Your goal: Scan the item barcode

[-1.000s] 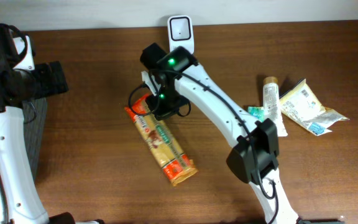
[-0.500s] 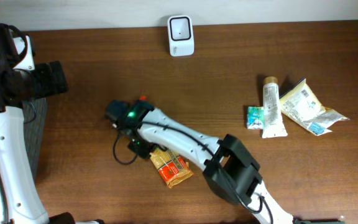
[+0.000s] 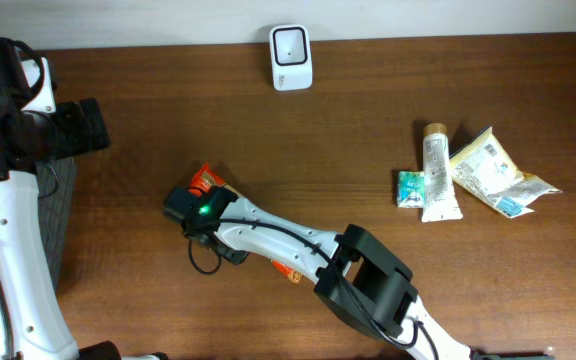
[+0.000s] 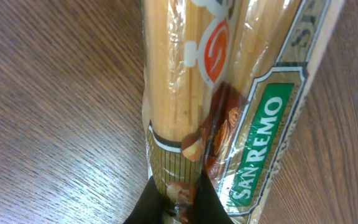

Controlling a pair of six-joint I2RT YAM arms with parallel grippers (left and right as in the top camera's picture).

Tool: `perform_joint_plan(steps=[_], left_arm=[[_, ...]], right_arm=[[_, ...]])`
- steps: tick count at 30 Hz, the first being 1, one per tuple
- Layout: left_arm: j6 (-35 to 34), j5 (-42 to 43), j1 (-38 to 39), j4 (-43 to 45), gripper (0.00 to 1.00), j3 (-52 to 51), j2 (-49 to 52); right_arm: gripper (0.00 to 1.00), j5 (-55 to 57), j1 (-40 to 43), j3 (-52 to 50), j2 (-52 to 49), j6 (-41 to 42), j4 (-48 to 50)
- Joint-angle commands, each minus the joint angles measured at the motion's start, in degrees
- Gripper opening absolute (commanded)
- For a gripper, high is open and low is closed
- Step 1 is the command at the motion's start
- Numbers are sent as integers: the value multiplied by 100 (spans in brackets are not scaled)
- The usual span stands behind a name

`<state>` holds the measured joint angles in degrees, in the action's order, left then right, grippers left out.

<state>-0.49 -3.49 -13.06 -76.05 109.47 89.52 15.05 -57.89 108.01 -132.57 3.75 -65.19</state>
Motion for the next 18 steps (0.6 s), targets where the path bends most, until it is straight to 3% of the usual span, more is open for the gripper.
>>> perform_joint_plan(steps=[1,4,5,7,8,10,12,13,16,17,18], left_arm=[[4,-44,-24,7,99,48,-35],[4,-44,-24,7,99,48,-35],[4,-44,-24,7,99,48,-35],[4,-44,-24,7,99,48,-35],[4,-44,-24,7,99,48,-35],[4,-44,-24,7,99,48,-35],[4,-44,-24,7,99,48,-35],[4,-42,-24,7,99,48,-35],[4,-44,-24,7,99,48,-35],[4,-44,-24,7,99,48,-35],[4,-44,-24,7,99,48,-35]], right_arm=[[4,-868,284,560,-155,275,-538],[4,-3305,846,1316,133,160,-1021],[4,-5447,1300,1377,173,-205,-1029],[4,-7272,1888,999,160,-688,-916],[4,-7619,2149,629,160,-785,-750],[4,-7630,2527,-192,160,-763,-234],[4,-7440,2813,-1187,160,-195,815],[4,-6760,3014,-1641,160,131,1261],[4,-5307,3480,-1652,162,125,1279],[8,-4760,3563,-1639,162,125,1272],[19,-4385,3604,-1635,162,122,1257]])
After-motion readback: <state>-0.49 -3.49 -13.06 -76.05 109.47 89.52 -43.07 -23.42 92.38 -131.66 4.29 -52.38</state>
